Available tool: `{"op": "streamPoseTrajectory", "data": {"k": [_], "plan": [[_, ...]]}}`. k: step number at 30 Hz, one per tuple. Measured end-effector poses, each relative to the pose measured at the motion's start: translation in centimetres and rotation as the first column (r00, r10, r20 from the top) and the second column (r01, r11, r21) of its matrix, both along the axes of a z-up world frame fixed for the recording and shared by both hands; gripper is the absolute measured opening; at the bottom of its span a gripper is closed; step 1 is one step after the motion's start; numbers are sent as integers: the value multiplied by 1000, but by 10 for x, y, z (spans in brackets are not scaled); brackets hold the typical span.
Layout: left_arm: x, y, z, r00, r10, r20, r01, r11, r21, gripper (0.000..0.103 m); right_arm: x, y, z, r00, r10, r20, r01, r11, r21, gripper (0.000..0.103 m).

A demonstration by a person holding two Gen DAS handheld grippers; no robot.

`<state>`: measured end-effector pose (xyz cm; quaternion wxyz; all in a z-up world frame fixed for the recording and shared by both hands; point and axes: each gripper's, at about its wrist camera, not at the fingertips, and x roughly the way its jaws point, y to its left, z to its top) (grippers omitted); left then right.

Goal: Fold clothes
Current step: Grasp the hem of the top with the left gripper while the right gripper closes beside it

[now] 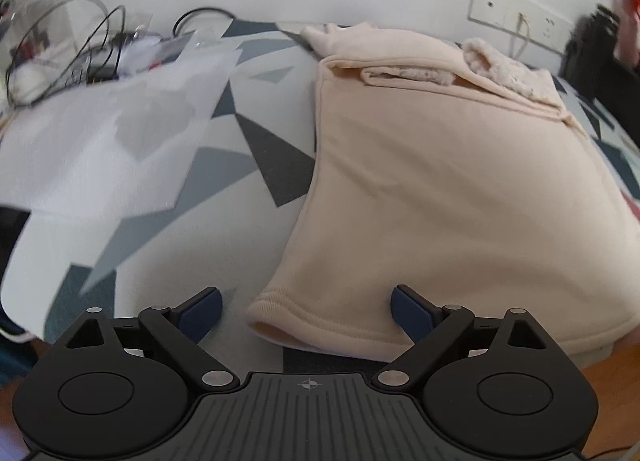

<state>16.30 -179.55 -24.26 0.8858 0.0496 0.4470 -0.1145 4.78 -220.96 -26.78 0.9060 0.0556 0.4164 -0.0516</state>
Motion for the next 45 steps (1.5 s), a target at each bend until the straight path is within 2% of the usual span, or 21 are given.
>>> {"op": "streamPoseTrajectory", "data": {"k": [2, 3, 4, 5, 6, 7, 8, 9, 11, 13, 17, 22, 26, 28, 30, 36, 41, 45], "plan": [[-1, -2, 1, 1000, -21, 7, 20, 1000, 7, 85, 4, 2, 1, 1000, 22, -7, -22, 1000, -7, 69], [-2, -4, 1, 999, -35, 11, 35, 999, 14, 79, 8, 4, 1, 999, 45, -17, -45, 999, -15, 69], [-1, -6, 3, 999, -53, 12, 53, 999, 12, 68, 11, 7, 2, 997, 71, -26, -72, 997, -24, 69], [0, -8, 5, 997, -73, 11, 73, 997, 5, 62, 16, 11, 2, 994, 108, -33, -109, 993, -37, 63], [1, -10, 7, 996, -93, 10, 93, 996, -2, 43, 19, 13, 3, 990, 139, -29, -140, 989, -39, 58], [3, -11, 8, 995, -101, 3, 101, 995, -13, 18, 23, 14, 4, 988, 155, -23, -155, 987, -33, 50], [5, -12, 10, 995, -100, -8, 100, 995, -26, 11, 28, 15, 4, 987, 158, -23, -159, 987, -28, 43], [7, -14, 11, 995, -100, -19, 99, 994, -39, 11, 32, 16, 5, 987, 161, -21, -161, 987, -21, 38], [8, -12, 13, 998, -60, -30, 58, 996, -64, 10, 37, 14, 7, 988, 151, -19, -150, 988, 27, 15], [6, -4, 16, 1000, -8, -29, 5, 993, -114, 9, 37, 4, 7, 994, 111, -21, -107, 986, 124, 14], [-5, 6, 28, 1000, 18, -3, -19, 988, -154, 8, 26, -19, 7, 1000, 27, -11, -23, 955, 295, 9], [-30, 7, 32, 1000, 20, -11, -22, 990, -139, 8, 8, -21, 9, 999, 40, -17, -32, 940, 341, 8], [-51, 13, 46, 998, 61, -25, -65, 976, -206, 8, -5, -26, 14, 997, 71, -36, -51, 919, 392, 8], [-57, 13, 63, 998, 68, 12, -63, 965, -256, 7, -10, -31, 27, 996, 88, 1, -80, 906, 416, 8], [-52, 9, 87, 993, 73, 88, -46, 959, -279, 7, -9, -36, 43, 995, 88, 55, -103, 900, 423, 8], [-10, -5, 136, 964, 119, 236, -40, 949, -313, 7, 22, -48, 91, 972, 17, 233, -122, 889, 442, 7], [9, -15, 156, 951, 130, 282, -32, 943, -330, 7, 51, -58, 121, 945, -66, 321, -101, 873, 477, 7], [11, -20, 167, 947, 123, 297, -20, 944, -328, 7, 50, -63, 129, 932, -64, 358, -116, 881, 460, 7]]}}
